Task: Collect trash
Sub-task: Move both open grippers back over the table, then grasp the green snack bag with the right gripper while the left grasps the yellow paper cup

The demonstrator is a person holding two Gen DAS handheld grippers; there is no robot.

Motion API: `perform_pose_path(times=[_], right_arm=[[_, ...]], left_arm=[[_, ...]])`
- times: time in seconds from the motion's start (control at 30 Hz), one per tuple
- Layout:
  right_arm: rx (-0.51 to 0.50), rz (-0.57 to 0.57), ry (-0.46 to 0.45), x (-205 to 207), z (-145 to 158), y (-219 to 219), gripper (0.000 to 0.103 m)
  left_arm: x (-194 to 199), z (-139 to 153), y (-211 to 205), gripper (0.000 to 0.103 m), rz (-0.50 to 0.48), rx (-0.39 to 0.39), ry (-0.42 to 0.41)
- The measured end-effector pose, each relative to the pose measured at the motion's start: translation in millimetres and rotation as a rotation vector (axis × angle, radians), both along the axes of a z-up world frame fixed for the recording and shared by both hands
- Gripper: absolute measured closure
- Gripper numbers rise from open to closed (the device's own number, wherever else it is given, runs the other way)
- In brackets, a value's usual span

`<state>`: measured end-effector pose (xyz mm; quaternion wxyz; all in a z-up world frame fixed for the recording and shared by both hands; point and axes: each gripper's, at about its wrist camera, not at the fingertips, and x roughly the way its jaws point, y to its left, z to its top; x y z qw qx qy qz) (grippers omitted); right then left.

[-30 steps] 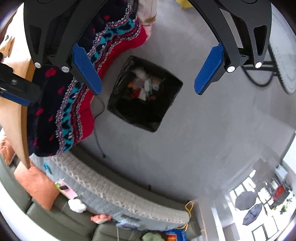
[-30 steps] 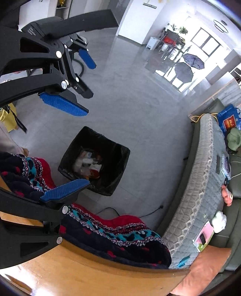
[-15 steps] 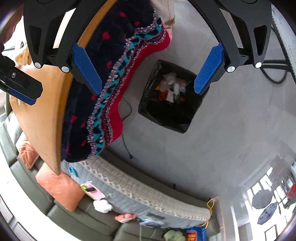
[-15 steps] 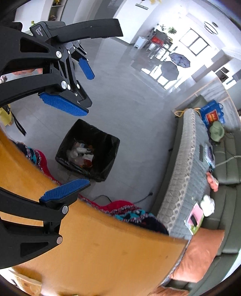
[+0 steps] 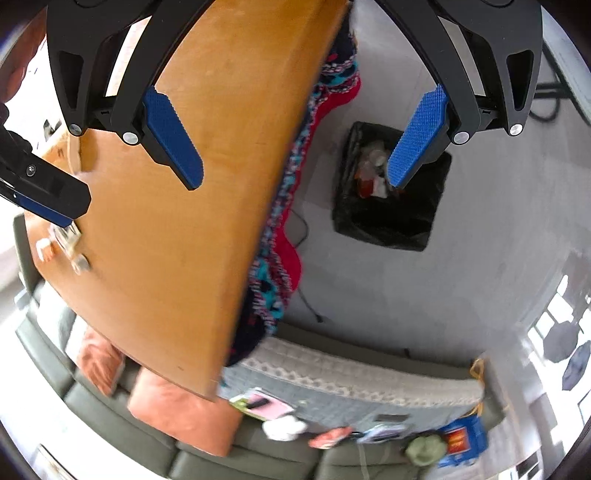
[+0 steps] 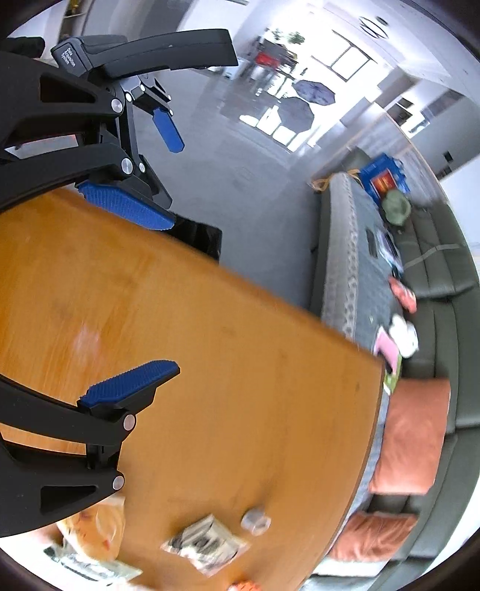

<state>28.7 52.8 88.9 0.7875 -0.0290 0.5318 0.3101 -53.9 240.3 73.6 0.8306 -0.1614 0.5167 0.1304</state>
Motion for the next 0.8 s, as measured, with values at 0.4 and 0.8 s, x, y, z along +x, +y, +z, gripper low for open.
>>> perform_pose_path(times=[0.4,0.8], right_arm=[[0.016,-0.191,0.006,24.5,-8.6,-134.7,0.029],[-0.013,-0.427,0.058,42.9,-32.4,-267.9,0.029]], left_arm=[[54.8,8.8,-124.7,0.006,-0.213,0.032,-0.029],[88.2,-11.1,-247.7,0.006,-0.457,0.037,0.047]])
